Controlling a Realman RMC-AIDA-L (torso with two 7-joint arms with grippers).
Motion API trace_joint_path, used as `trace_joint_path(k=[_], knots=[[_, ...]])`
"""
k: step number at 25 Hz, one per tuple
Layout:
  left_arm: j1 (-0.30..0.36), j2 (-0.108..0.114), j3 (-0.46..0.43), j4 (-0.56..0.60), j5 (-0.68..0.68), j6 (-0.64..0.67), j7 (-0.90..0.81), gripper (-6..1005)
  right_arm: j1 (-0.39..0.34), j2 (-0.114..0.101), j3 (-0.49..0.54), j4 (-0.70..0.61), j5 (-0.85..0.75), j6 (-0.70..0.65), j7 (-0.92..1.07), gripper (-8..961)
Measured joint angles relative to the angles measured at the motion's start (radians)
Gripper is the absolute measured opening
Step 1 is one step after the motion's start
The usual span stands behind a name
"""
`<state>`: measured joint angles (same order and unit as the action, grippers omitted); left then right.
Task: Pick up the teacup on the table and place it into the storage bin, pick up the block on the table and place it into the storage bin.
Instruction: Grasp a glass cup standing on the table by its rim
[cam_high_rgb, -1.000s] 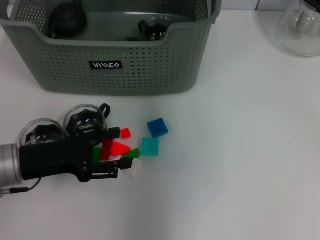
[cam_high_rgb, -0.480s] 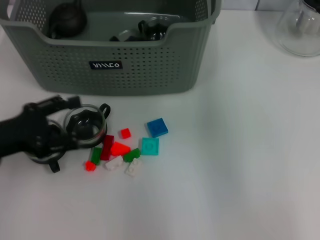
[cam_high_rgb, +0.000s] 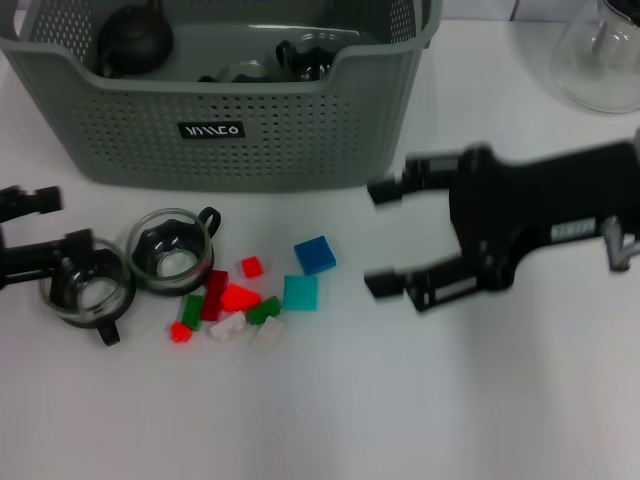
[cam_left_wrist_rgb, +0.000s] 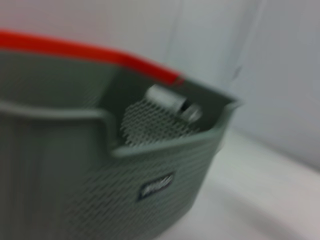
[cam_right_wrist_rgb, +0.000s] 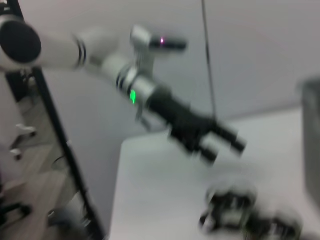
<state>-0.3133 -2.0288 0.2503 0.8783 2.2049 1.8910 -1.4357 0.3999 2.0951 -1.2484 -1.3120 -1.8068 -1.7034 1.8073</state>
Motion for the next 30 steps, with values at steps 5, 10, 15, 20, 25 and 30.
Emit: trace_joint_path(k=[5, 10, 15, 20, 25, 30], knots=[[-0.022, -0.019, 0.008, 0.180, 0.113, -0.015, -0.197, 785, 0.067, 0.001, 0.007, 0.173, -0.100, 0.004, -0.016, 931], [-0.091, -0.059, 0.012, 0.325, 0.301, -0.065, -0.349, 784, 0.116, 0.000, 0.034, 0.259, -0.148, 0.009, -0.033, 932], [-0.168, -0.091, 0.021, 0.375, 0.470, -0.090, -0.422, 783, 0.143, 0.000, 0.054, 0.300, -0.172, 0.018, -0.036, 932], [-0.188, -0.130, 0.112, 0.409, 0.539, -0.143, -0.485, 782, 0.151, 0.000, 0.057, 0.327, -0.181, 0.034, -0.037, 932], [-0.180, -0.140, 0.248, 0.424, 0.560, -0.174, -0.556, 781, 0.154, 0.000, 0.057, 0.333, -0.181, 0.044, -0.037, 931], [-0.180, -0.138, 0.345, 0.422, 0.597, -0.219, -0.606, 779, 0.154, 0.002, 0.057, 0.334, -0.181, 0.045, -0.037, 932]])
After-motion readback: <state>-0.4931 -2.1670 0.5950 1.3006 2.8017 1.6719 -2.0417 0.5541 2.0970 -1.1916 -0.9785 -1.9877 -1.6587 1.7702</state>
